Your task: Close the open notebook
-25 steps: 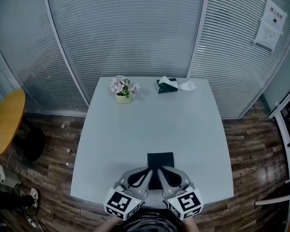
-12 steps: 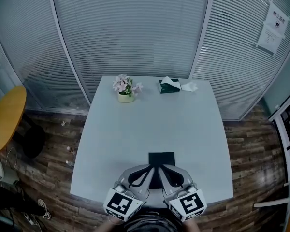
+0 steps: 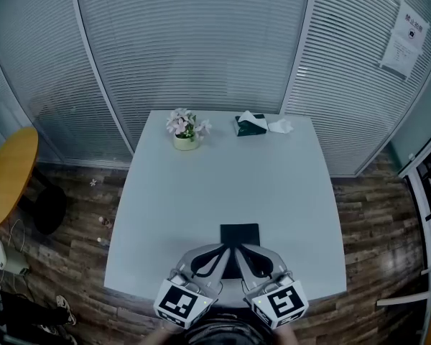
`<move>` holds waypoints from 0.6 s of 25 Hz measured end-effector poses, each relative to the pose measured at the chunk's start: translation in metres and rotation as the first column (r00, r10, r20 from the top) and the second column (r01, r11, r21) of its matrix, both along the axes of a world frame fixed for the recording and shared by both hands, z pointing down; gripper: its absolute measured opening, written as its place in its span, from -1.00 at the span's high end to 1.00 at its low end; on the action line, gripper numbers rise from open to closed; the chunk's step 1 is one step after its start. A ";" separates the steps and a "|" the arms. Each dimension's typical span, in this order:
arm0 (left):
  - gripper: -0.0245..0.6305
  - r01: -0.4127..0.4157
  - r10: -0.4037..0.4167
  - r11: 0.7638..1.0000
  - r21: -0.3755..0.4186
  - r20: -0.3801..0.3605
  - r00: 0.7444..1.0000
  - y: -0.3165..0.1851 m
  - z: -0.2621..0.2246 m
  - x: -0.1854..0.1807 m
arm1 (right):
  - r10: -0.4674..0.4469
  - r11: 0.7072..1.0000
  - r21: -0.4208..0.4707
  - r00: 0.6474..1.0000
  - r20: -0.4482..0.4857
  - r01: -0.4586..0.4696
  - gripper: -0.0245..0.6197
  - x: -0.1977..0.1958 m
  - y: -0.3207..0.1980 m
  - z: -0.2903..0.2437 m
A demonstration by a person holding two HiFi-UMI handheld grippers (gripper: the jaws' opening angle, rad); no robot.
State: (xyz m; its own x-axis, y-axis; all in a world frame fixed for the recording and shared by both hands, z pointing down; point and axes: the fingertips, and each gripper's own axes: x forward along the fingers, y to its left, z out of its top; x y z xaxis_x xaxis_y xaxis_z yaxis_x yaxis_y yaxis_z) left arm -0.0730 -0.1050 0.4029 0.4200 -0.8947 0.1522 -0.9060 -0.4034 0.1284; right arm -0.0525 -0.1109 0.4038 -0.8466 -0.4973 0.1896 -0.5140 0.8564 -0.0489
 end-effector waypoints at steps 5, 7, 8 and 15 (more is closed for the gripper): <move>0.91 -0.006 0.006 1.000 -0.006 0.000 1.000 0.000 0.004 0.002 | -0.001 1.000 -0.004 1.000 -0.006 0.001 0.92 0.001 0.001 0.002; 0.91 -0.014 0.014 1.000 -0.004 0.018 1.000 0.000 0.007 0.002 | -0.001 1.000 -0.005 1.000 -0.008 0.001 0.92 0.001 0.000 0.003; 0.91 -0.017 0.017 1.000 -0.004 0.021 1.000 0.000 0.008 0.002 | 0.001 1.000 -0.005 1.000 -0.009 -0.001 0.92 0.001 0.000 0.004; 0.91 -0.027 0.027 1.000 0.003 0.039 0.999 0.000 0.011 0.002 | -0.001 1.000 0.001 1.000 -0.030 0.001 0.92 0.001 0.002 0.007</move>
State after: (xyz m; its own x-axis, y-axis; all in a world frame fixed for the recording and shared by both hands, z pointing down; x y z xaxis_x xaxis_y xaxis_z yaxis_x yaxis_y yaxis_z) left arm -0.0705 -0.1053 0.4138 0.4376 -0.8838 0.1656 -0.8991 -0.4280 0.0916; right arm -0.0520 -0.1090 0.4108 -0.8410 -0.4969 0.2142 -0.5145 0.8569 -0.0322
